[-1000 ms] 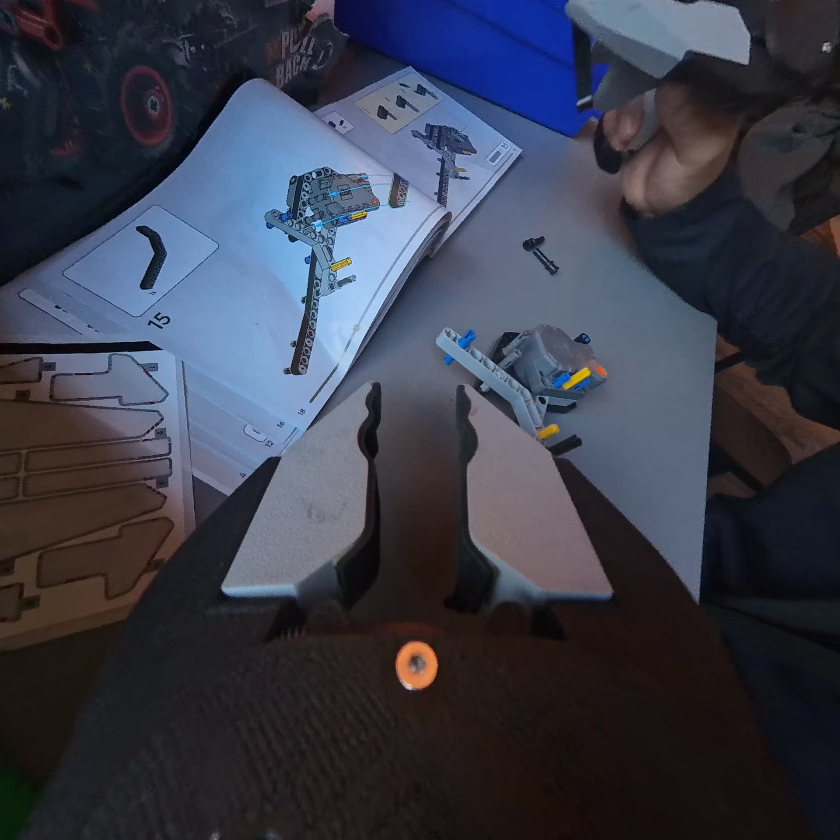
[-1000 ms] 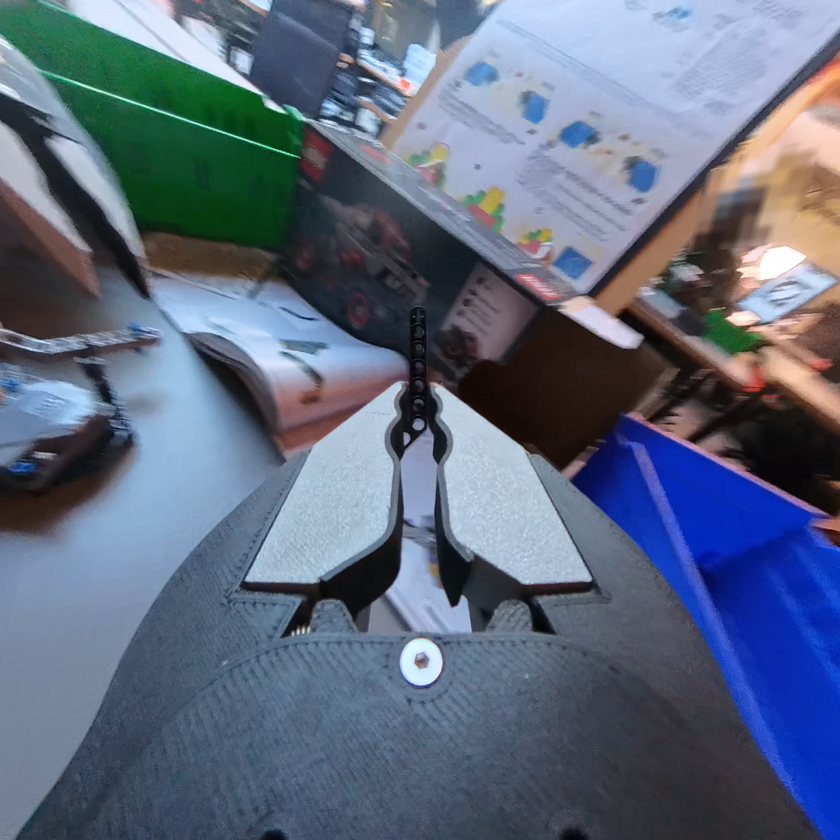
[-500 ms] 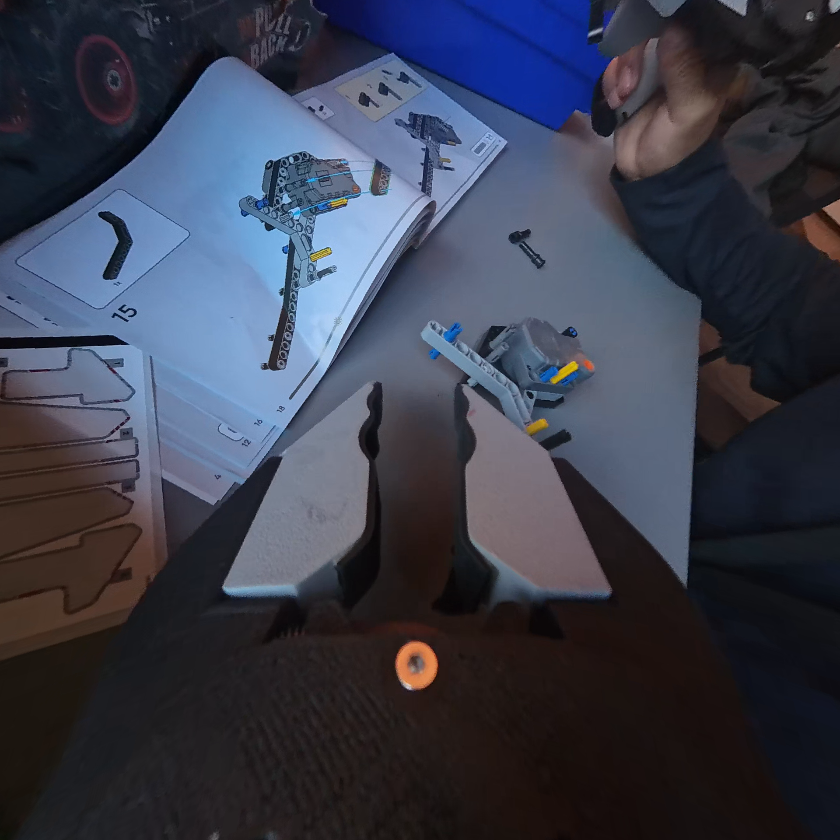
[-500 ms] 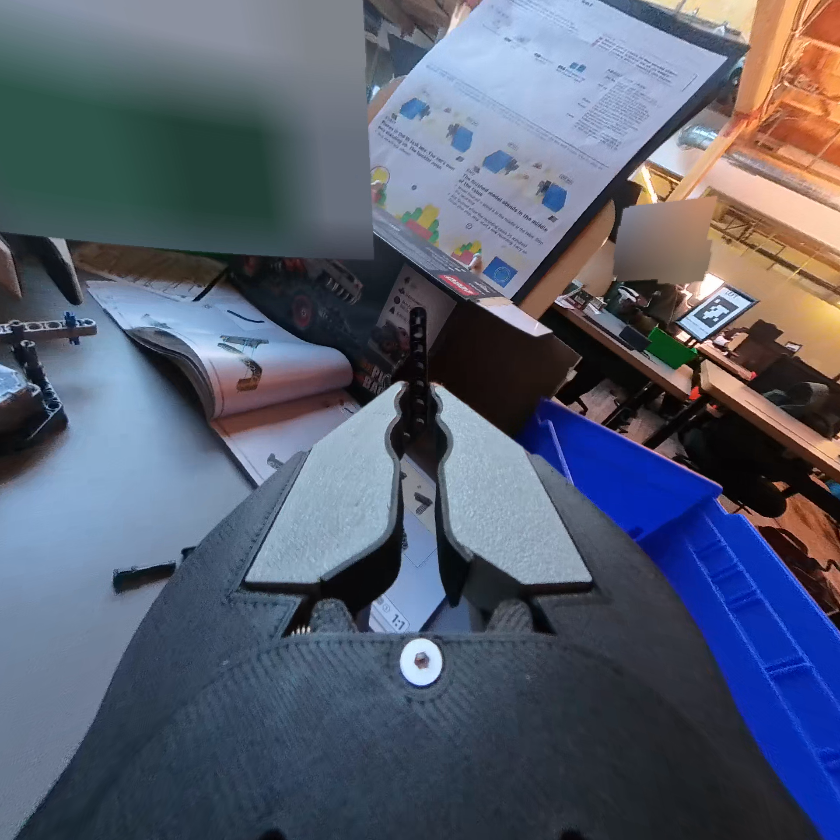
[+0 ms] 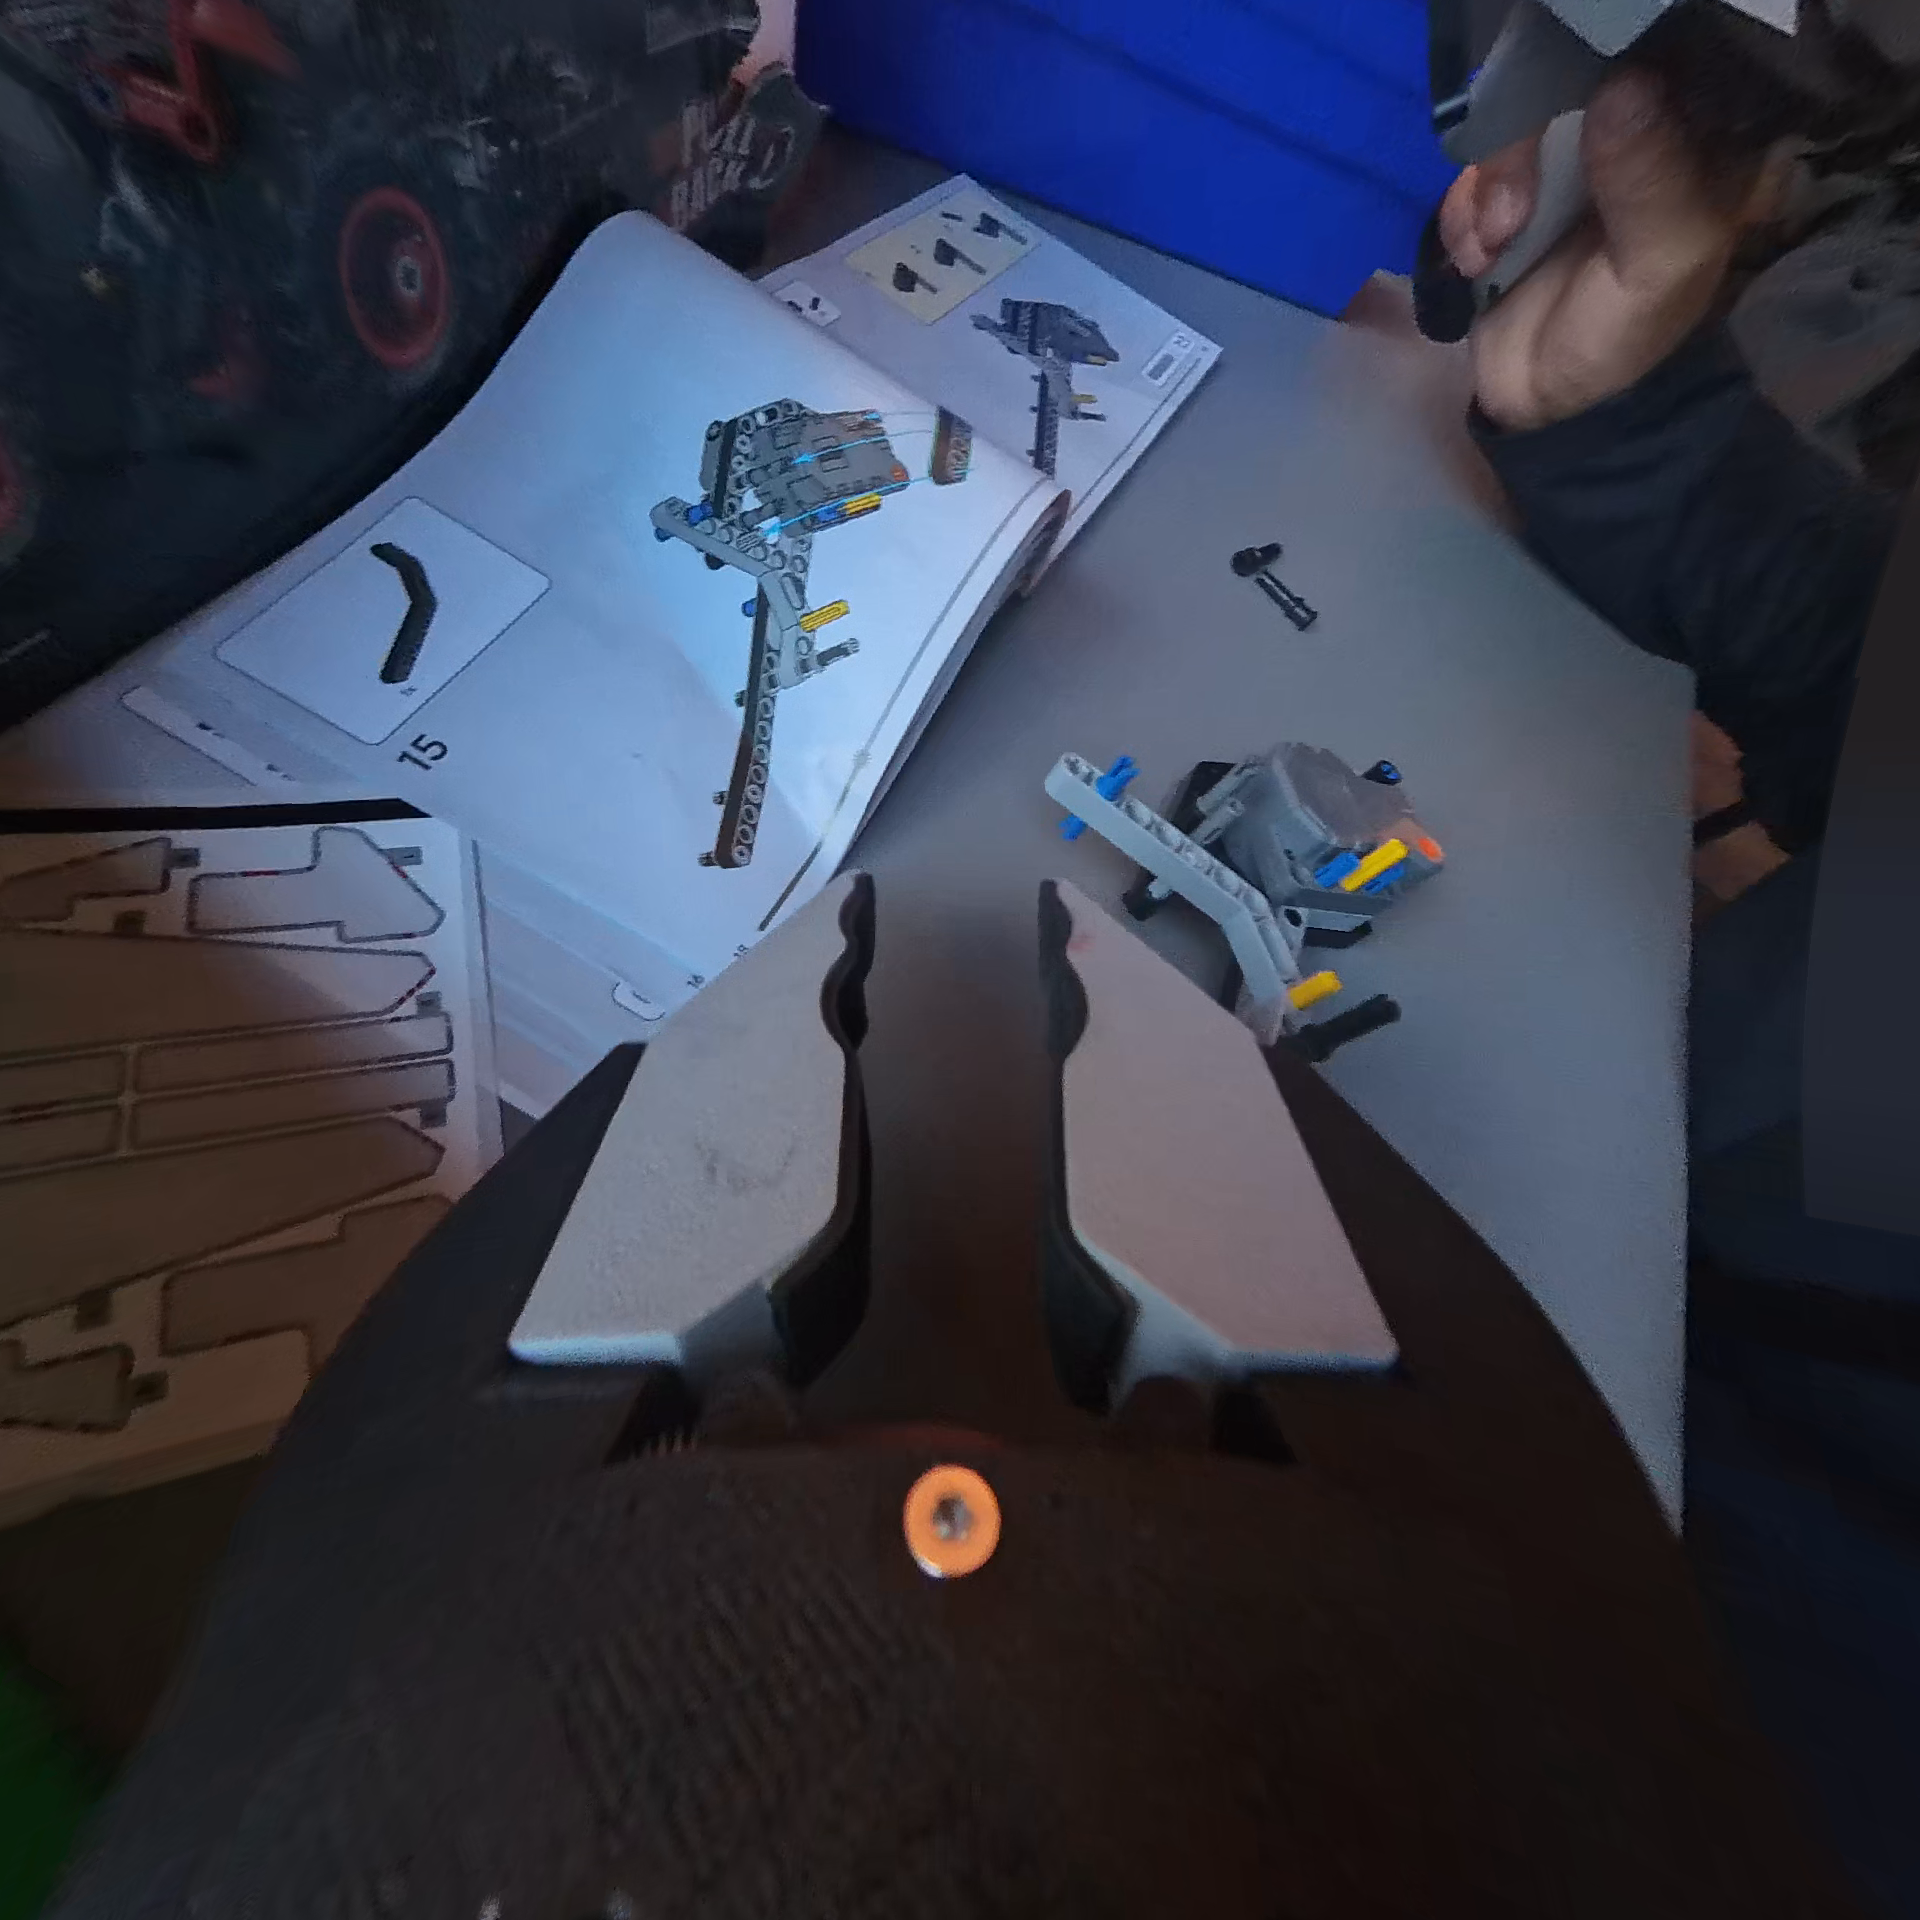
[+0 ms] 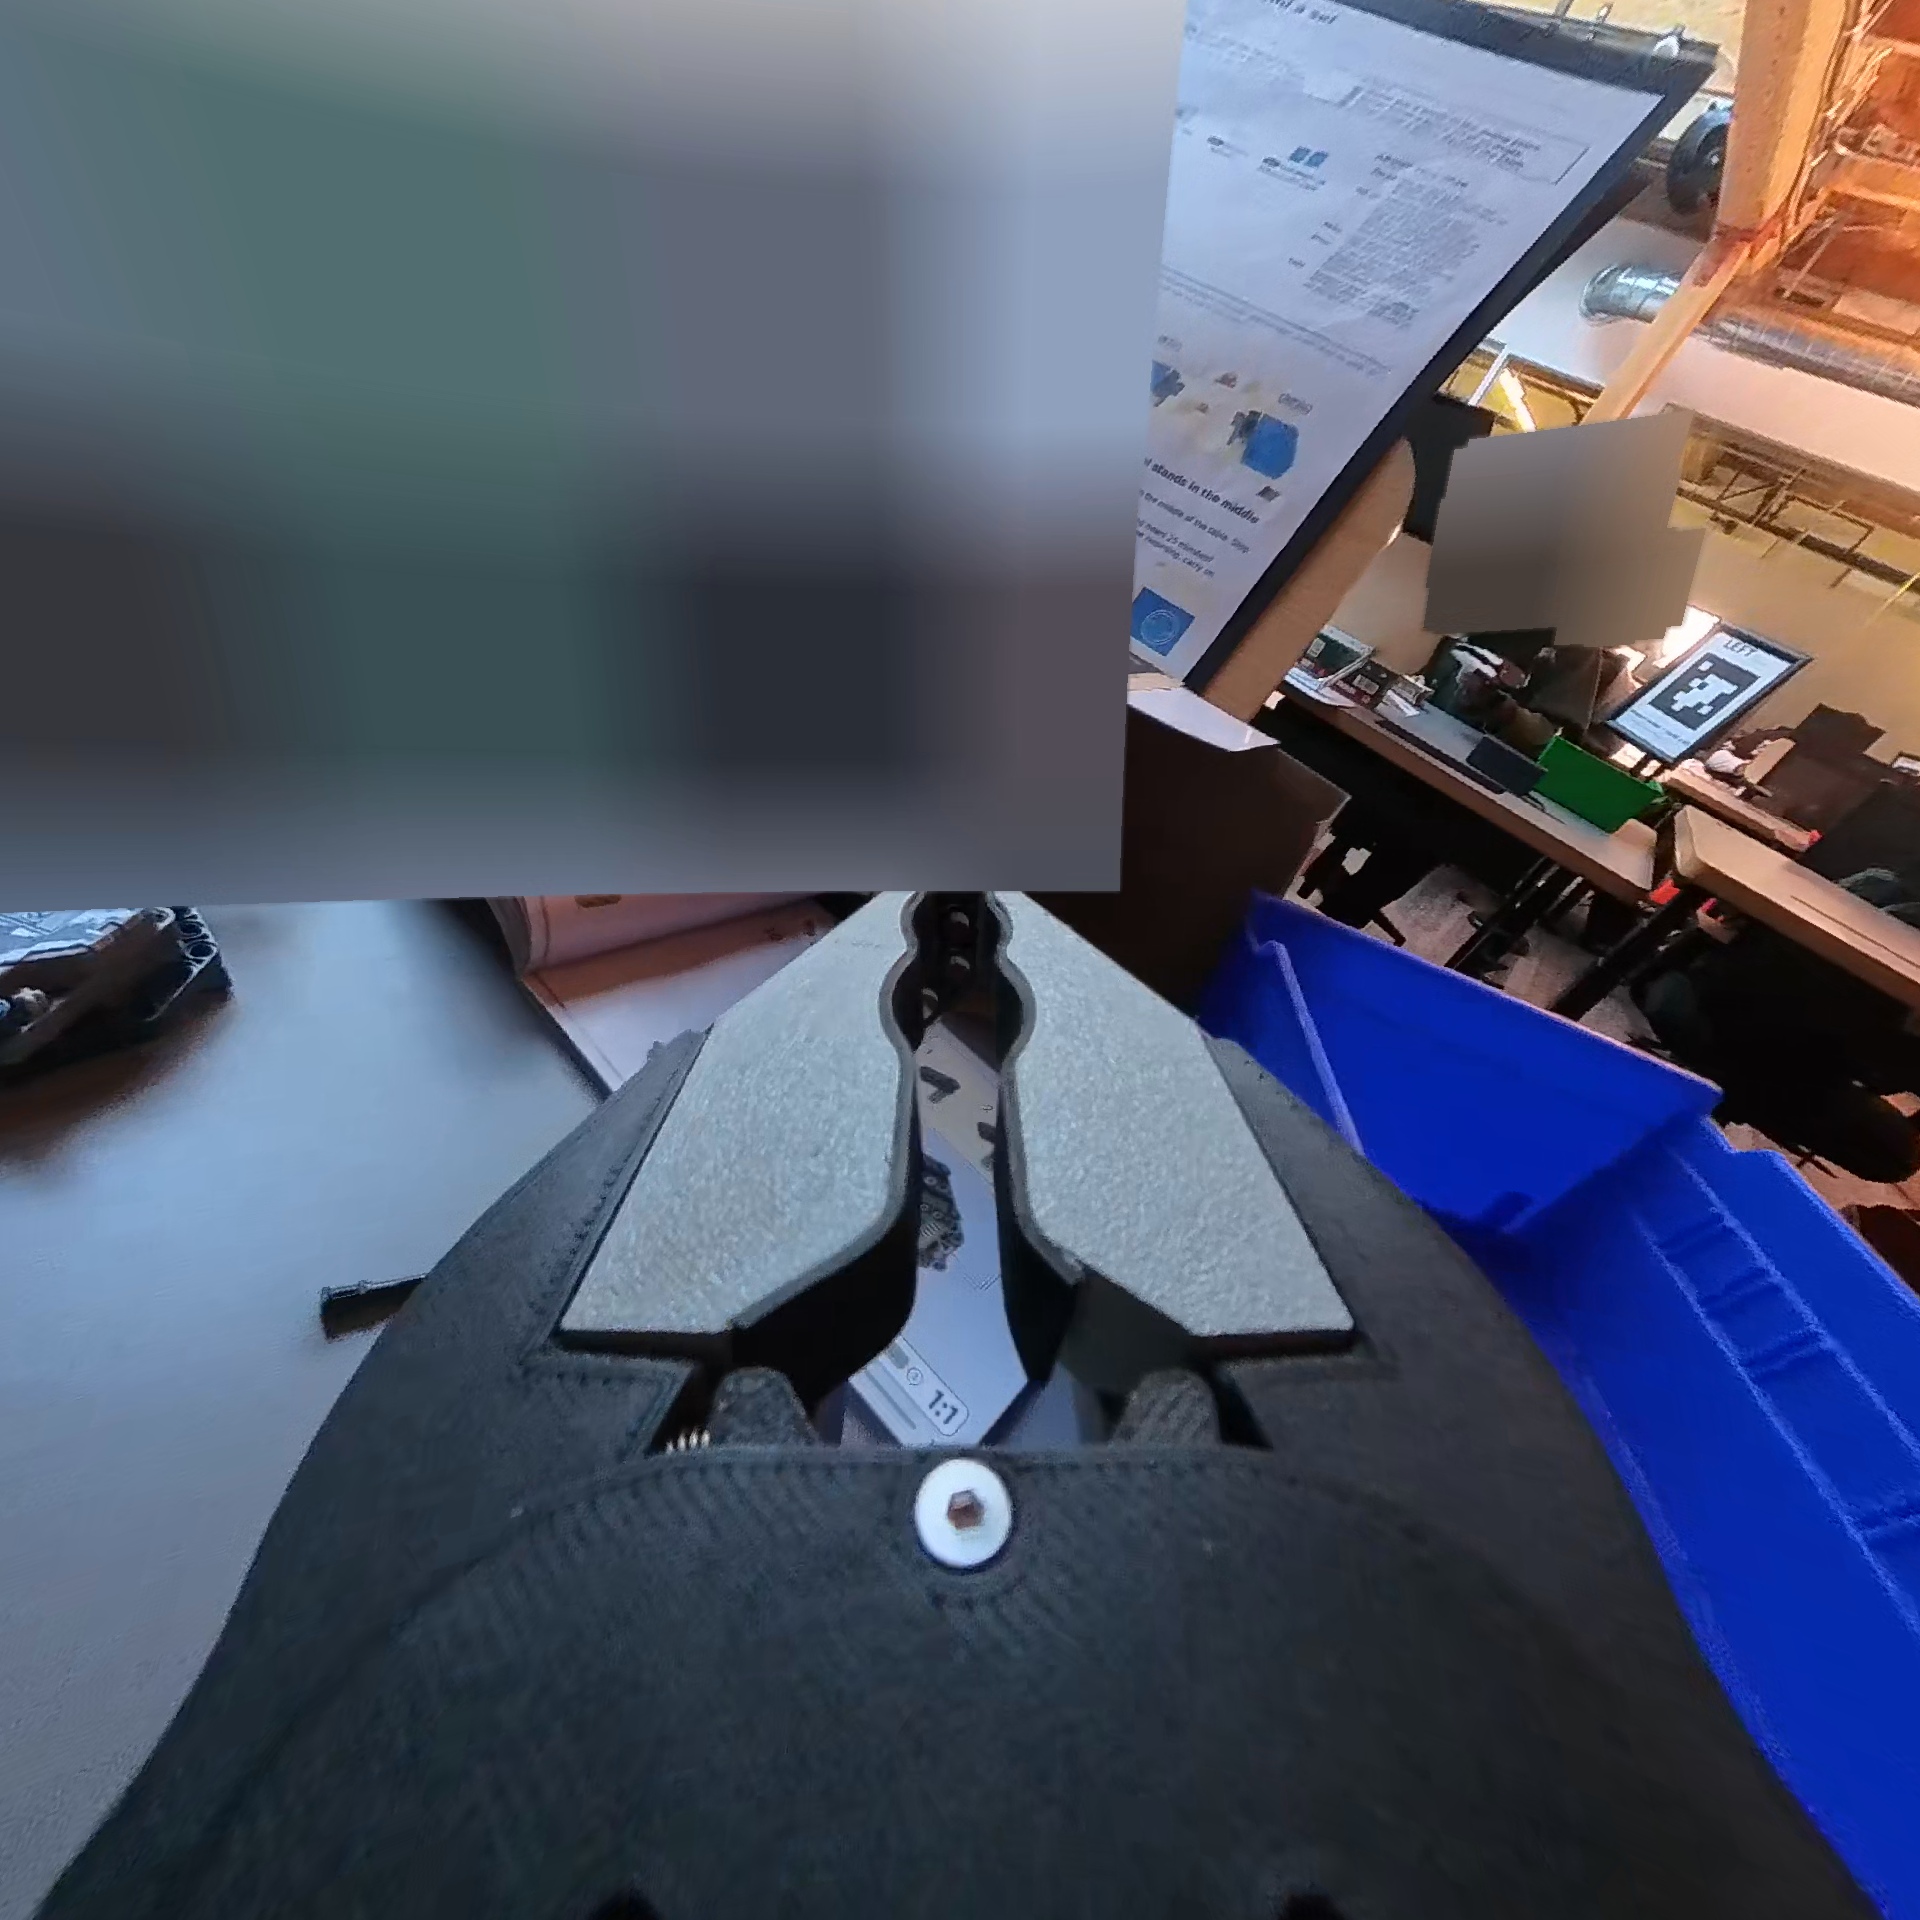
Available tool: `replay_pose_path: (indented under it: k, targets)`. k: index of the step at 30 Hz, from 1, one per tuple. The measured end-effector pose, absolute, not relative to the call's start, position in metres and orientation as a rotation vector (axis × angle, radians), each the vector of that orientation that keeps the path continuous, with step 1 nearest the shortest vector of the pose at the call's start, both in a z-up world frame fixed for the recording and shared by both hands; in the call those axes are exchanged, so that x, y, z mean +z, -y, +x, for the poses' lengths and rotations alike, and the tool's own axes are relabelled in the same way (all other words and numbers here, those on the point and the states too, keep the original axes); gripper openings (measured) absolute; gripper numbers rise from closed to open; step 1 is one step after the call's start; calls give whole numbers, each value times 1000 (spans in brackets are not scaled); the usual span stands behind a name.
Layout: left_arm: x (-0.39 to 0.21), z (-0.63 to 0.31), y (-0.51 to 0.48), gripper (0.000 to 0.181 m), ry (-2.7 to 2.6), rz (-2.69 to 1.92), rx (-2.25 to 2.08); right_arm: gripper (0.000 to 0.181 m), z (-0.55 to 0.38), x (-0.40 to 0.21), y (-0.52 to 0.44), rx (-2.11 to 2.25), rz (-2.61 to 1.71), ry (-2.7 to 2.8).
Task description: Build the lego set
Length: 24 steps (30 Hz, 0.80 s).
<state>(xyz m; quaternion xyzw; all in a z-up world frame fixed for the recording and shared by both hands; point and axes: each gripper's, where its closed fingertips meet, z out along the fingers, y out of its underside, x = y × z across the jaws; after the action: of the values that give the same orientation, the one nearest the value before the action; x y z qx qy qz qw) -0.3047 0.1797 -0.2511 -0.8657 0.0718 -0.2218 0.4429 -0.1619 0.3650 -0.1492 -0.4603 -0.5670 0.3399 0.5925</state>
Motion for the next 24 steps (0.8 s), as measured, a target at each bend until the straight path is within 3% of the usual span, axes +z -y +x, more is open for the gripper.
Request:
replay_pose_path:
  k: [19,24]
  targets:
    - [-252,-308,-181,26,-152,-2152,-535,4,-180,-200,-342,748,-1093,1628]
    - [-252,-309,-181,26,-150,-2151,-533,4,-168,-173,-373,707,-1140,1423]
